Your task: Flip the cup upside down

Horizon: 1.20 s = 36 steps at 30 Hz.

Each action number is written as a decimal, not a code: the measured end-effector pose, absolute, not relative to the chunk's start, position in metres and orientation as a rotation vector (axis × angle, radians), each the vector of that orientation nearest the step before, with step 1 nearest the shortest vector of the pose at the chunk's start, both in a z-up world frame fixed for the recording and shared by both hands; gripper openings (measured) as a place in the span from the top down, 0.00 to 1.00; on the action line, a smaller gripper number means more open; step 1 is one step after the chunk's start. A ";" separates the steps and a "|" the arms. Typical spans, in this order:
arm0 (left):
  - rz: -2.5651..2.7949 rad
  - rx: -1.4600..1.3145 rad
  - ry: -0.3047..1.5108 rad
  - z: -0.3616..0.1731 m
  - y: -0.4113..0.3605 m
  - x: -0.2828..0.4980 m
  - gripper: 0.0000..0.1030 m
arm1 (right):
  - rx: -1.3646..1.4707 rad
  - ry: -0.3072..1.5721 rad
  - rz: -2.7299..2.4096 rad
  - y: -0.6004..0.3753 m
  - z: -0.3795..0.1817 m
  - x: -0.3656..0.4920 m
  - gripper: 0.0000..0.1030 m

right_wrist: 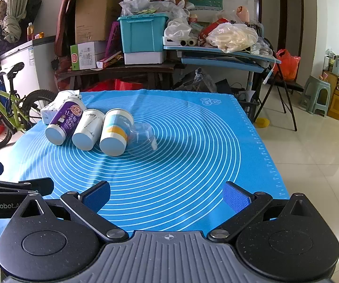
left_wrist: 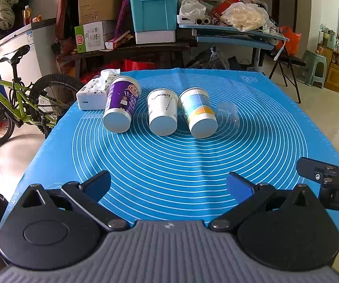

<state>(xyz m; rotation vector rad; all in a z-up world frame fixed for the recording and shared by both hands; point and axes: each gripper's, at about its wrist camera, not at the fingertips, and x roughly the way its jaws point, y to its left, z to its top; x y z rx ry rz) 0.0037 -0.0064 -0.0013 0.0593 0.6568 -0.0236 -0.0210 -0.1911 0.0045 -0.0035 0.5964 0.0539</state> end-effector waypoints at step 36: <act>-0.027 0.068 0.645 0.000 -0.009 0.004 0.01 | 0.007 0.592 0.045 -0.209 0.005 -0.019 0.00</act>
